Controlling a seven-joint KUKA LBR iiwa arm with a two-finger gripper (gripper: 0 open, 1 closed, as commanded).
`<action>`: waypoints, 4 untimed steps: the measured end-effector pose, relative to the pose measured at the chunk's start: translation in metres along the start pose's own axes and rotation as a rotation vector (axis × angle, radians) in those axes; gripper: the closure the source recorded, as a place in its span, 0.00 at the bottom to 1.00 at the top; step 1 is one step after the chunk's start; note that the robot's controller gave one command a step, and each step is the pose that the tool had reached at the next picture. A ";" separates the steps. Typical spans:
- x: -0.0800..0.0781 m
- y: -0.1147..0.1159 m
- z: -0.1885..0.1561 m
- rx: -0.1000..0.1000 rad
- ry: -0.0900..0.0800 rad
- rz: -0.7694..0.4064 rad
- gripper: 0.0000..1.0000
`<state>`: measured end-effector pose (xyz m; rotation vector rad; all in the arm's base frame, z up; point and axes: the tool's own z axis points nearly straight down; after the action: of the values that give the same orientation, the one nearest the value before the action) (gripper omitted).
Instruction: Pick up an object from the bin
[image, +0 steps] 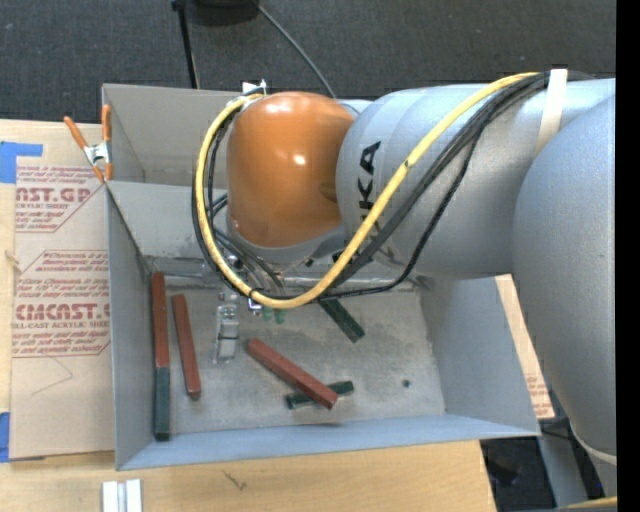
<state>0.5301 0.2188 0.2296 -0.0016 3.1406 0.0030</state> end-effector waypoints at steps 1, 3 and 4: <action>0.000 0.000 0.000 0.000 0.000 0.000 0.00; -0.010 -0.051 0.084 0.004 -0.002 0.154 0.00; 0.009 -0.064 0.112 -0.001 0.001 0.044 0.00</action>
Offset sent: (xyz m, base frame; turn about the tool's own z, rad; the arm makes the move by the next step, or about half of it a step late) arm 0.0094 -0.0935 -0.0836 0.1234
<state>0.5212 0.1547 0.1173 0.0676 3.1406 0.0039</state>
